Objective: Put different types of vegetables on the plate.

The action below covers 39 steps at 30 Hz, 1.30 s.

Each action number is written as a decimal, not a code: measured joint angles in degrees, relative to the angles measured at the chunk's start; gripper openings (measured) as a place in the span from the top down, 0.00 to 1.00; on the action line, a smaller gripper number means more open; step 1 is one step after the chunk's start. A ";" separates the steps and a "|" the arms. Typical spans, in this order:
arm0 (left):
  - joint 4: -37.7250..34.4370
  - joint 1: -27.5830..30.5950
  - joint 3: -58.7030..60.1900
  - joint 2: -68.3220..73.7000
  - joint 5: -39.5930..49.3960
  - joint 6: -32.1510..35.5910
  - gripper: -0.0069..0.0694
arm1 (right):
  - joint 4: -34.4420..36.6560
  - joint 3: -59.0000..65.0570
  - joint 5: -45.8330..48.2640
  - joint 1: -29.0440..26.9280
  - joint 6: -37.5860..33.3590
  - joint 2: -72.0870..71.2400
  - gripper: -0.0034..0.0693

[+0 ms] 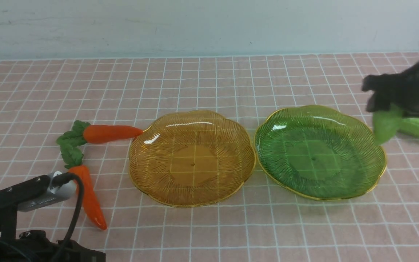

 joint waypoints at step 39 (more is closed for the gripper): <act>-0.05 0.00 0.00 0.00 0.68 -3.02 0.77 | 12.61 -5.61 -8.97 -18.12 40.85 16.01 0.34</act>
